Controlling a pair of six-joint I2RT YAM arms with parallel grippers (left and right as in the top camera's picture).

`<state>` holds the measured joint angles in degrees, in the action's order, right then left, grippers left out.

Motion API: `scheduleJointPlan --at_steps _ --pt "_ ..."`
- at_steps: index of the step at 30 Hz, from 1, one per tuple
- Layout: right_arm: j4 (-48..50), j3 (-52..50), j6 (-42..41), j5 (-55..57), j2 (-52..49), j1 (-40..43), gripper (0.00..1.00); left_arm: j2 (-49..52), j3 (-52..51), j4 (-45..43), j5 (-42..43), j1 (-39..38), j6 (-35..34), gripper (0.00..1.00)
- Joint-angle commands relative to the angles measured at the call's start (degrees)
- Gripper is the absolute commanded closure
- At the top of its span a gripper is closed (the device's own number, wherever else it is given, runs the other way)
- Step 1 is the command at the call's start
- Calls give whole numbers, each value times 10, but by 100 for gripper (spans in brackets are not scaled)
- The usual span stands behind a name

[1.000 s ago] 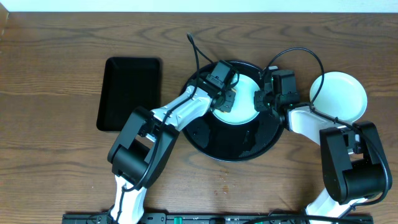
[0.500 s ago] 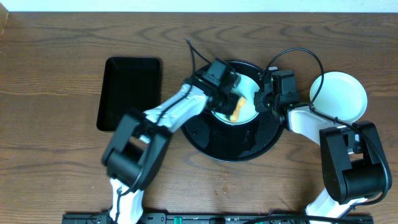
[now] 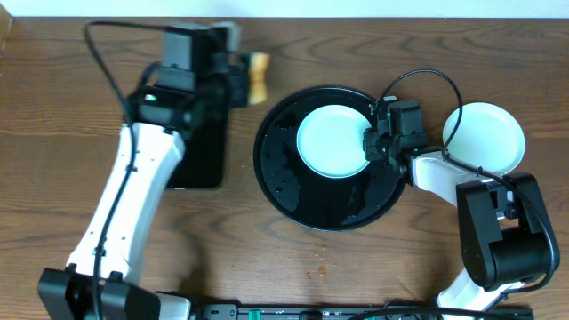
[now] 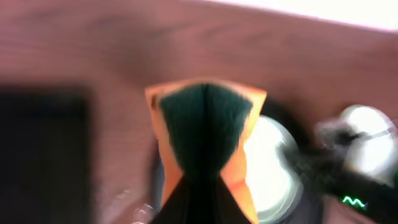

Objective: Clean dirty plates on tray and stack at the side
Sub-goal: 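Return the sponge to the black rectangular tray with the left gripper, then lift the white plate off the round tray with the right gripper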

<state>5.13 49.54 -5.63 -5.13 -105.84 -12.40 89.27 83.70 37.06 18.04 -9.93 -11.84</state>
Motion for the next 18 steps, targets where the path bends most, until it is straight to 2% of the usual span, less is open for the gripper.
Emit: scheduleJointPlan --at_steps 1,2,6,11,14,18 --pt "-2 0 -1 2 -12 0 70 30 -27 32 -100 40 27 92" --pt "-2 0 -1 2 -12 -1 73 37 -34 38 -118 51 31 92" --pt "1 0 -1 2 -12 -1 97 79 -60 38 -156 90 32 92" --pt "13 2 -1 1 7 -1 99 153 -64 33 -158 128 32 92" --pt "1 2 1 2 59 -3 99 184 -64 28 -157 145 32 92" --pt "-11 2 44 44 148 -13 99 212 -64 23 -158 167 32 91"
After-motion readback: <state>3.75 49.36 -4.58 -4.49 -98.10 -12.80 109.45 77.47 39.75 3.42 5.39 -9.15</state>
